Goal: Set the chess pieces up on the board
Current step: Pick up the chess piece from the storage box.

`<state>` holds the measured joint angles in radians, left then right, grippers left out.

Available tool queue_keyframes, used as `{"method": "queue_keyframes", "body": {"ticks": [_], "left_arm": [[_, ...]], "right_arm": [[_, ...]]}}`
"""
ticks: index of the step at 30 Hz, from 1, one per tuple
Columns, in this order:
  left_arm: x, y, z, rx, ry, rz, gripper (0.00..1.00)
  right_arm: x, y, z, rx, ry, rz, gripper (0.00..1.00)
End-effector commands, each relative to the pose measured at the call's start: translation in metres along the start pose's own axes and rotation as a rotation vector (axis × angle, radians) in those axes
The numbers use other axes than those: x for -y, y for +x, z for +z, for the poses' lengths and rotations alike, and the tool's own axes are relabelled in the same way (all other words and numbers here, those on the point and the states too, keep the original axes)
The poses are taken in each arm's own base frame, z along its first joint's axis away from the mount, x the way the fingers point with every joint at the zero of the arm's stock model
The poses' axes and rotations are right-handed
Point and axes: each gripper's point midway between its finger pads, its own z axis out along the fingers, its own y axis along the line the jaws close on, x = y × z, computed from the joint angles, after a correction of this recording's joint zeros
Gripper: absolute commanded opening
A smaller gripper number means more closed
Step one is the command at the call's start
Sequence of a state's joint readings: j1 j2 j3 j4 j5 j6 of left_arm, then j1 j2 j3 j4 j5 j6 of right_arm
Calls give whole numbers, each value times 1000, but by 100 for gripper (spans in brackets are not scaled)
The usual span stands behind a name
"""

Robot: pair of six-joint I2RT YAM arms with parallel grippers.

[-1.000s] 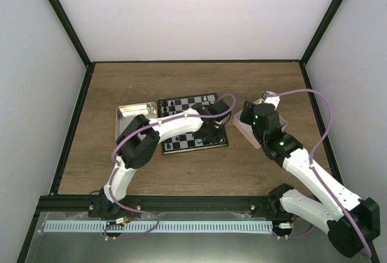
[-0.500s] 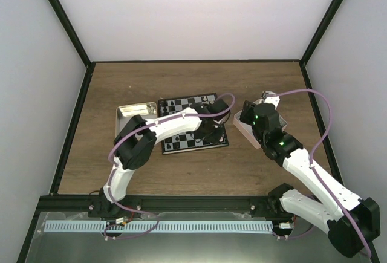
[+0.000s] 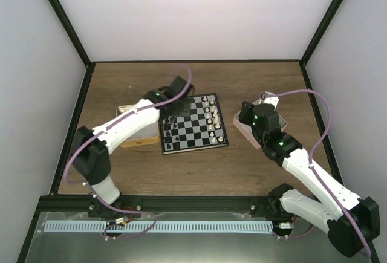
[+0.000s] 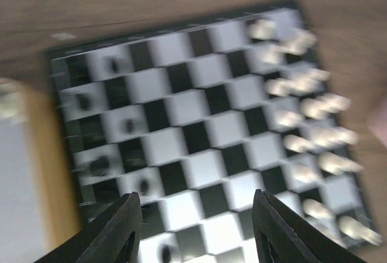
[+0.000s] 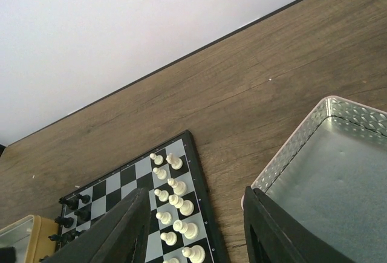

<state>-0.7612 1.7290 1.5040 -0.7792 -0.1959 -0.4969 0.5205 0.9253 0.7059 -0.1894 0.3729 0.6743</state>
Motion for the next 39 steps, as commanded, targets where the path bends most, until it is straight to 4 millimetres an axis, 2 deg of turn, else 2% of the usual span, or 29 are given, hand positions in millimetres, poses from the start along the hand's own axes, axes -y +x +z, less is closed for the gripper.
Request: {"method": "queue_keyframes", "body": {"ticks": [1, 5, 7, 11, 16, 22, 31, 39], "left_arm": [[-90, -9, 4, 105, -177, -231, 53], [-146, 0, 5, 165, -210, -385, 52], [-161, 5, 13, 160, -188, -422, 51], [-178, 12, 37, 102, -167, -439, 48], [-195, 8, 62, 87, -192, -434, 47], [-211, 13, 85, 92, -236, -402, 44], [-219, 8, 107, 132, -255, -320, 40], [-230, 15, 120, 124, -306, -307, 33]], "right_arm": [[-2, -2, 1, 12, -5, 11, 44], [-4, 0, 3, 3, -10, 11, 44], [-4, 1, 5, -3, -10, 9, 44], [-6, 4, 8, -14, -14, 5, 44], [-6, 4, 8, -15, -15, 6, 44], [-5, 3, 7, -12, -12, 4, 44], [-7, 2, 7, -12, -18, 2, 44], [-8, 2, 8, -14, -19, 0, 44]]}}
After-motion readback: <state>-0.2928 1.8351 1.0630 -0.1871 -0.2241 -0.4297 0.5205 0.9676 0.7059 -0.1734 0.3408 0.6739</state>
